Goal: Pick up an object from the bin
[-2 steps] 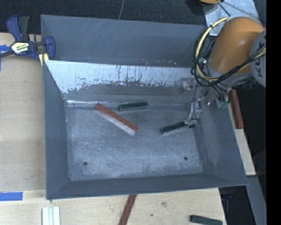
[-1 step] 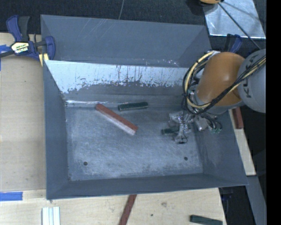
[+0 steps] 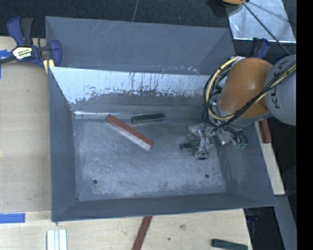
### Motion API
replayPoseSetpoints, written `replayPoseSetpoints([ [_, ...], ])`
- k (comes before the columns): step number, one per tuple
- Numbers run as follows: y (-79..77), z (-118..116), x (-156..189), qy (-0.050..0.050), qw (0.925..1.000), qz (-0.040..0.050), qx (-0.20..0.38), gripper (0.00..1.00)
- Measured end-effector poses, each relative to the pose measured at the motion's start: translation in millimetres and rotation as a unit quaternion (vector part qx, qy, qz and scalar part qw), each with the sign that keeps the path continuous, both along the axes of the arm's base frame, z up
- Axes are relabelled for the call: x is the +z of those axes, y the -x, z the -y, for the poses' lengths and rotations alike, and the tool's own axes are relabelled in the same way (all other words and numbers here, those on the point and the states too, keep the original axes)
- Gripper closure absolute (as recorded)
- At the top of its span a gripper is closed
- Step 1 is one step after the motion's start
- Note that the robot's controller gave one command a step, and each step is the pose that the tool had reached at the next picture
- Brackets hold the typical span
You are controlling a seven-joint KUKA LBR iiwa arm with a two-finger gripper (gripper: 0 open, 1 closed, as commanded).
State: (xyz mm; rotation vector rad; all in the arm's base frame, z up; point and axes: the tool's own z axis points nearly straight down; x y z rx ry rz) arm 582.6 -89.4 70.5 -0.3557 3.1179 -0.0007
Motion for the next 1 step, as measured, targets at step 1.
replayPoseSetpoints([
  [1,23.6,17.8,186.5,0.001,1.0000,0.0046,-0.003,1.00],
])
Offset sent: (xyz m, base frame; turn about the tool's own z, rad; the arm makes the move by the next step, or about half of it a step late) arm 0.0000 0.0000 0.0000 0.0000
